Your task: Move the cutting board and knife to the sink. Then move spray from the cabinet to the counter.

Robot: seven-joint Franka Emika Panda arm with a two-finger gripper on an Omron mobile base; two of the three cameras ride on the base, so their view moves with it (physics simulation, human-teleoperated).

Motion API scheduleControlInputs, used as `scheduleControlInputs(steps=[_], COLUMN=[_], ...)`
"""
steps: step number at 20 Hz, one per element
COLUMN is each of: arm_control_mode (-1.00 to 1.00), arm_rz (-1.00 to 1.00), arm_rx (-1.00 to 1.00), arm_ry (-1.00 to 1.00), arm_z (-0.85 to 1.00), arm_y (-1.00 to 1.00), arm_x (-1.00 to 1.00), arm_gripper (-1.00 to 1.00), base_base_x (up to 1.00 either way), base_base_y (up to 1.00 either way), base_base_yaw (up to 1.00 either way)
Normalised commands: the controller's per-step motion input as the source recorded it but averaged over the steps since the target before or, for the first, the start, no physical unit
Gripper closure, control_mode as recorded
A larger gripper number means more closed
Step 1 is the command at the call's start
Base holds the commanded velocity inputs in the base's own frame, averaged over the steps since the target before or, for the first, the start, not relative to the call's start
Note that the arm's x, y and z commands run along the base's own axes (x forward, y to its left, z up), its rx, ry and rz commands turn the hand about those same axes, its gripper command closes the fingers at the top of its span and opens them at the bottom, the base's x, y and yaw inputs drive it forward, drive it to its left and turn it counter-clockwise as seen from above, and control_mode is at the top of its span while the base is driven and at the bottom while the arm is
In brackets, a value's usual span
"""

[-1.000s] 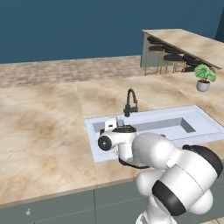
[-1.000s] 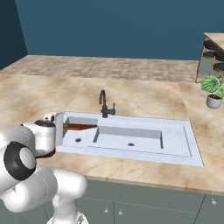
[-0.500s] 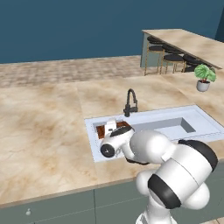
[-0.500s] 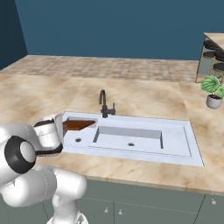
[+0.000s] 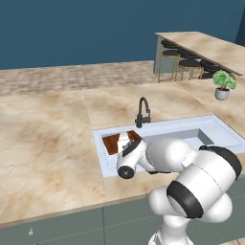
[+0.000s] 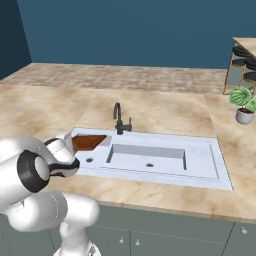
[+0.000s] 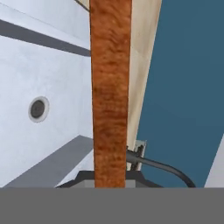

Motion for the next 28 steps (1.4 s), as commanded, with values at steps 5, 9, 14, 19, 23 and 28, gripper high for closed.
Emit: scheduleControlInputs(steps=[5,9,14,19,23,28], arm_control_mode=[-1.0,-1.0,-1.0,-1.0,-1.0,-1.0], arm_rz=[0.05,0.01,0.0,0.0,0.0,0.0], arm_rx=[0.0,0.0,0.0,0.0,0.0,0.0], arm_ry=[0.0,0.0,0.0,0.0,0.0,0.0], arm_z=[-0.08,-0.04,0.0,0.0,0.0,0.0], arm_y=[0.0,-0.01,-0.01,0.0,0.0,0.0], arm_x=[-0.04,-0.05,-0.1,-0.04,0.0,0.0], arm_gripper=[1.0,1.0,1.0,1.0,1.0,1.0], base_base_x=[0.0,0.0,0.0,0.0,0.0,0.0], base_base_y=[0.0,0.0,0.0,0.0,0.0,0.0], base_base_yaw=[0.0,0.0,0.0,0.0,0.0,0.0])
